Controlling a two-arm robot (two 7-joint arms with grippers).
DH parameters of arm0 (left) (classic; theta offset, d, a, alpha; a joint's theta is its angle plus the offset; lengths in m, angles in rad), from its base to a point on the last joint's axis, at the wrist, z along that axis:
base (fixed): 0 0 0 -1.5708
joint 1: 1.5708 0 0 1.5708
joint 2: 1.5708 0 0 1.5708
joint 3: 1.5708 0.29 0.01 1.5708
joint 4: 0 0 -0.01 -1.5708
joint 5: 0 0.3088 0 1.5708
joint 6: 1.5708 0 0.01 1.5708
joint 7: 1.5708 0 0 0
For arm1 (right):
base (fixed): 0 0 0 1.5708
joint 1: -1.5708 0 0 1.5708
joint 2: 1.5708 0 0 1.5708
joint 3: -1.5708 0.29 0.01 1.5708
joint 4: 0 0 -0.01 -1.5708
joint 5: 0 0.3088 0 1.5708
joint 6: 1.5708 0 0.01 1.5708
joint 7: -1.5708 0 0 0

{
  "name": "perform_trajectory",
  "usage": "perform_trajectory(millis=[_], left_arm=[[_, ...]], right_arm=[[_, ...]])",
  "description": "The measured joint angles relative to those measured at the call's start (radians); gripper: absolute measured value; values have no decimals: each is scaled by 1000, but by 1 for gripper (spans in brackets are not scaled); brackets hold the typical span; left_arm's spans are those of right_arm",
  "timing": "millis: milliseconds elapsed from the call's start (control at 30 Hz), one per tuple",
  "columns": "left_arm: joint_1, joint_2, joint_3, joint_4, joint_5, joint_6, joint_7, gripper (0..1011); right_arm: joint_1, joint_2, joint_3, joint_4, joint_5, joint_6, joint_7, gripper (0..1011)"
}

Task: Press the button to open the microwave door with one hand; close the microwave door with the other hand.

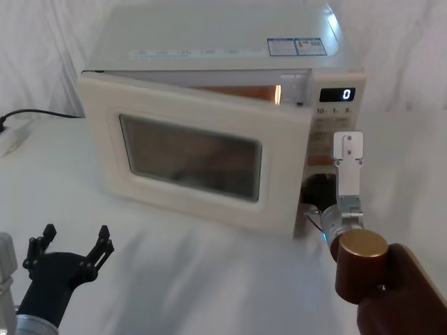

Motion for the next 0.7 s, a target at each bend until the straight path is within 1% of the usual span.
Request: perform_trajectory(millis=[133,333,500,600,633,700], left_arm=[[0,0,0,0,0,0,0,1001],[0,0,0,0,0,0,0,1001],[0,0,0,0,0,0,0,1001],[0,0,0,0,0,0,0,1001],[0,0,0,0,0,0,0,1001],[0,0,0,0,0,0,0,1001]], right_arm=[[4,-1,-2,9,0,-3,-2,0],[-1,0,-6,4,-4,-5,-2,0],[-28,6,-13,-34,-9,3,7,0],[-49,11,-19,-68,-12,11,18,0],[-62,13,-22,-92,-13,15,24,0],[-75,15,-25,-109,-14,20,29,0]])
